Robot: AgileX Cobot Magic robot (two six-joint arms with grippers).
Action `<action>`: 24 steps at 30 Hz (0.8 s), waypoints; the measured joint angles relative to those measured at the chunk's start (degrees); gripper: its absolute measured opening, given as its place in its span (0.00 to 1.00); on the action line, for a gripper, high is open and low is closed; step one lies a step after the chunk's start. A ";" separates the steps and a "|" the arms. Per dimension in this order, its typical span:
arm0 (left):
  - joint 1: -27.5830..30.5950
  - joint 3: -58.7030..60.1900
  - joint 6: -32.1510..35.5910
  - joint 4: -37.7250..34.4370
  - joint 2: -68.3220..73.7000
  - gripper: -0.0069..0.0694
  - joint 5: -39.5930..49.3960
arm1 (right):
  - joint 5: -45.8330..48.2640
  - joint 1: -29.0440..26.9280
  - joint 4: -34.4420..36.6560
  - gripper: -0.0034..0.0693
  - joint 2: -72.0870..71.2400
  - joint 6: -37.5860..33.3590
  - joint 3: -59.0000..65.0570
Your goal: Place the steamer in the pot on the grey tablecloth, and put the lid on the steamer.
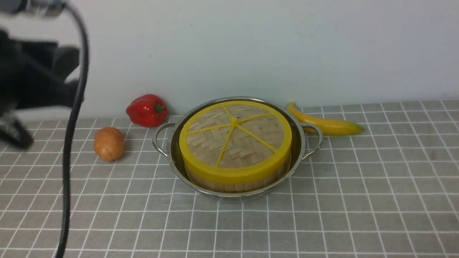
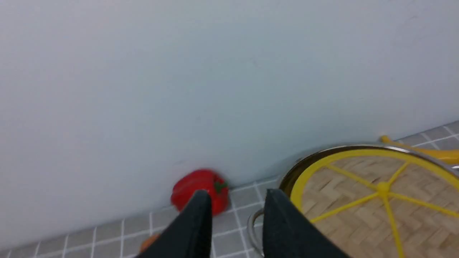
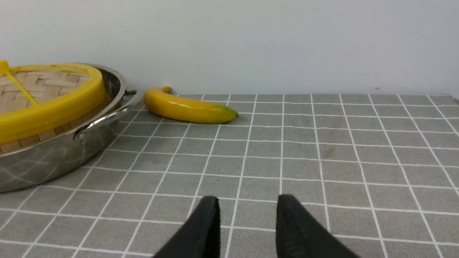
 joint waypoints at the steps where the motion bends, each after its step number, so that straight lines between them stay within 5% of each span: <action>1: 0.22 0.98 0.00 -0.48 -1.38 0.35 -0.56 | 0.00 0.00 0.00 0.38 0.00 0.00 0.00; 5: 3.76 20.26 0.00 -5.16 -16.81 0.37 -9.59 | -0.01 0.00 0.00 0.38 0.00 0.00 0.00; 13: 7.91 39.87 0.34 -6.01 -34.04 0.38 -14.18 | -0.01 0.00 0.00 0.38 0.00 0.00 0.00; 24: 8.06 43.79 5.99 -2.65 -43.89 0.40 -5.67 | -0.06 0.00 0.00 0.38 0.00 0.00 0.00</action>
